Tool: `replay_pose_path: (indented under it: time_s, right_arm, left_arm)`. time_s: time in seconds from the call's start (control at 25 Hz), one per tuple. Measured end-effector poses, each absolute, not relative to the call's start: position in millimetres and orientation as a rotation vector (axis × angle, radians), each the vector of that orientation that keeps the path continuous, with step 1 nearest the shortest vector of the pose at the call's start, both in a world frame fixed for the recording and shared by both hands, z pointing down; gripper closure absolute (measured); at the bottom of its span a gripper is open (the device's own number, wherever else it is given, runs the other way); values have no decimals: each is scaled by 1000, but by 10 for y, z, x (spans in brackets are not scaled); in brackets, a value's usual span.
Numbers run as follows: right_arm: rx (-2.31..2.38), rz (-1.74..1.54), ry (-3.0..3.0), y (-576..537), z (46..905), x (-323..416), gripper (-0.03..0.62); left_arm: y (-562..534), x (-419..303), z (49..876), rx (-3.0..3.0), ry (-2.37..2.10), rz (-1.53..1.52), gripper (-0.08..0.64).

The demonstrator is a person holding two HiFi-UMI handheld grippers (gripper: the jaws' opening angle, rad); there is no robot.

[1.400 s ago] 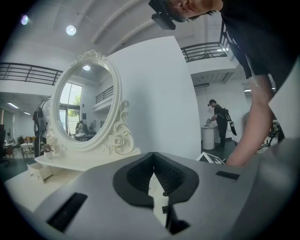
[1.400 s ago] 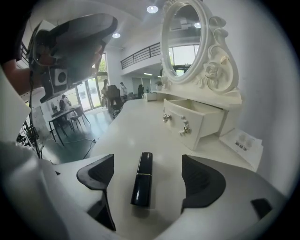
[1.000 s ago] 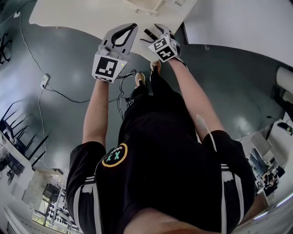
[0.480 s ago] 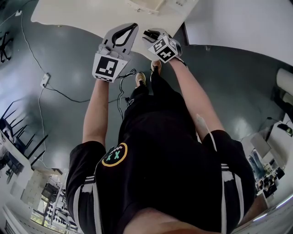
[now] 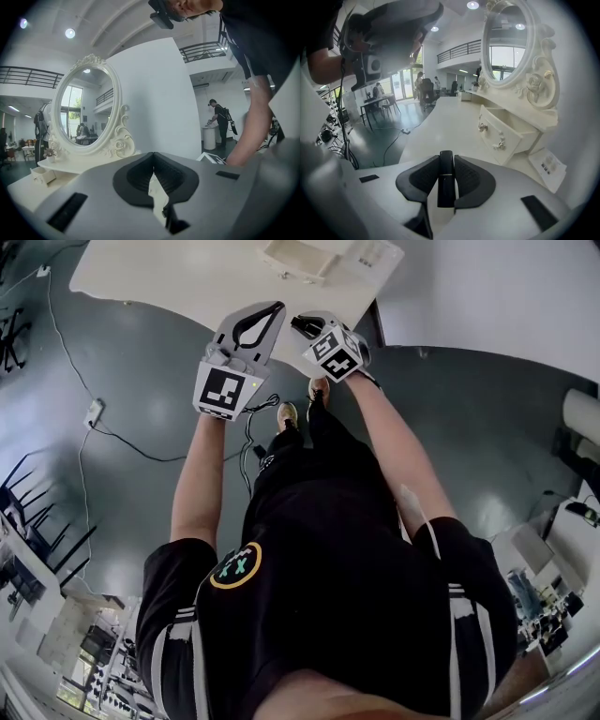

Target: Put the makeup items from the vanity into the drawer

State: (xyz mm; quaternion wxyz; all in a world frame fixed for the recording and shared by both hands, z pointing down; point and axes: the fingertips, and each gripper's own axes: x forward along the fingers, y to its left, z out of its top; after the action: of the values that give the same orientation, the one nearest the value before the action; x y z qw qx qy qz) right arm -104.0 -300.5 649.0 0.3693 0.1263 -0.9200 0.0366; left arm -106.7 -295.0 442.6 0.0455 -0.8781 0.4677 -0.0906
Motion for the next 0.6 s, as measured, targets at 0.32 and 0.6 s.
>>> replay_pose_path:
  time_s: [0.32, 0.6]
  right_arm:
    - [355, -46, -2462, -3471, 5778, -1269, 474]
    - [386, -147, -2482, -3967, 5372, -1461, 474]
  left_arm:
    - [-2993, -1119, 4364, -2658, 1444, -265, 540]
    - [-3037, -1161, 4297, -2650, 1480, -238, 540]
